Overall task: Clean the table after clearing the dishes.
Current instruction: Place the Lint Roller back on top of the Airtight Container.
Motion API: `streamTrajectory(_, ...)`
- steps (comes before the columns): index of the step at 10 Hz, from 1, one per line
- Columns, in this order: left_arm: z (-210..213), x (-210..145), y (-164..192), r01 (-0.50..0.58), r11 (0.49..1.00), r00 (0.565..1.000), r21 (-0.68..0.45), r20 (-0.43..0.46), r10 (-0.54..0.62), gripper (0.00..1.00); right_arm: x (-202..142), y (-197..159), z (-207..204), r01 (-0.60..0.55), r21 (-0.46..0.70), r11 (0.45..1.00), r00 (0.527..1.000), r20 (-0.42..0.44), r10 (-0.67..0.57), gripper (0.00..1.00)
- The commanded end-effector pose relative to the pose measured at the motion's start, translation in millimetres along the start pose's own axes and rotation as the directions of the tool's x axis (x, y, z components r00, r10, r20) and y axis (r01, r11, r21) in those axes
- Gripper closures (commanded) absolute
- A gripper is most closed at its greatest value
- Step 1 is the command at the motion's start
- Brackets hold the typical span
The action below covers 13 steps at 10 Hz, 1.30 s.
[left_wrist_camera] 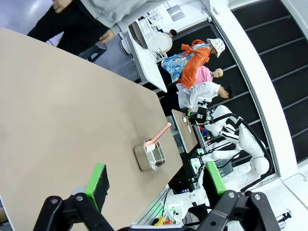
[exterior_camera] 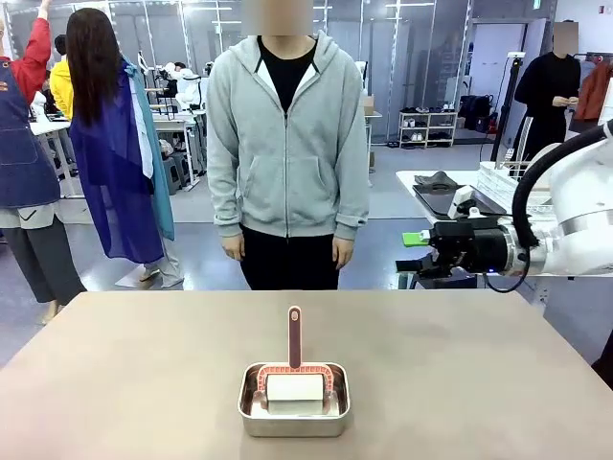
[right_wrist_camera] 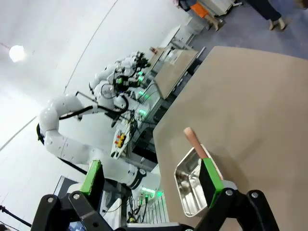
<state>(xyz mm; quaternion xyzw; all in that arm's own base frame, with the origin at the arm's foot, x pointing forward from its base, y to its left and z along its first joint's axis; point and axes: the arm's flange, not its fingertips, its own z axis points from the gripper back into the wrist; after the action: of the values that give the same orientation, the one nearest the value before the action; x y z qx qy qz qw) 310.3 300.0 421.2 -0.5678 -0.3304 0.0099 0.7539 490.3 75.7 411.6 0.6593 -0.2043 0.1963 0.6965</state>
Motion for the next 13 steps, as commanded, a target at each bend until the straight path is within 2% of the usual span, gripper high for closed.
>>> streamTrajectory(1,4.4,-1.4,-3.7,0.001,1.0,1.0,-0.004,-0.009,-0.001,0.0,-0.8,-16.1,86.3,0.075,-0.045,0.996,0.973,0.22,-0.064,0.0)
streamTrajectory(2,4.4,-1.4,-3.7,0.001,1.0,1.0,-0.004,-0.009,-0.001,0.0,-19.7,-22.1,160.5,0.132,-0.036,0.991,0.921,0.374,-0.109,0.0)
streamTrajectory(3,4.4,-1.4,-3.7,0.001,1.0,1.0,-0.004,-0.009,-0.001,0.0,-40.4,-22.7,209.0,0.159,-0.02,0.987,0.873,0.47,-0.131,0.0)
streamTrajectory(4,4.4,-1.4,-3.7,0.001,1.0,1.0,-0.004,-0.009,-0.001,0.0,-61.0,-23.7,247.7,0.181,-0.06,0.982,0.822,0.557,-0.118,0.0)
streamTrajectory(6,4.4,-1.4,-3.7,0.001,1.0,1.0,-0.004,-0.009,-0.001,0.0,-105.5,-21.8,308.4,0.244,-0.073,0.967,0.724,0.677,-0.131,0.0)
streamTrajectory(8,4.4,-1.4,-3.7,0.001,1.0,1.0,-0.004,-0.009,-0.001,0.0,-133.3,-13.8,345.9,0.277,-0.07,0.958,0.647,0.751,-0.132,0.0)
streamTrajectory(9,4.4,-1.4,-3.7,0.001,1.0,1.0,-0.004,-0.009,-0.001,0.0,-136.0,-10.4,353.3,0.289,-0.078,0.954,0.639,0.758,-0.132,0.0)
streamTrajectory(11,4.4,-1.4,-3.7,0.001,1.0,1.0,-0.004,-0.009,-0.001,0.0,-123.0,-19.5,353.2,0.315,-0.122,0.941,0.679,0.721,-0.134,0.0)
streamTrajectory(12,4.4,-1.4,-3.7,0.001,1.0,1.0,-0.004,-0.009,-0.001,0.0,-143.7,-16.3,363.8,0.286,-0.11,0.952,0.66,0.743,-0.112,0.0)
streamTrajectory(13,4.4,-1.4,-3.7,0.001,1.0,1.0,-0.004,-0.009,-0.001,0.0,-143.7,-16.3,363.8,0.286,-0.11,0.952,0.66,0.743,-0.112,0.0)
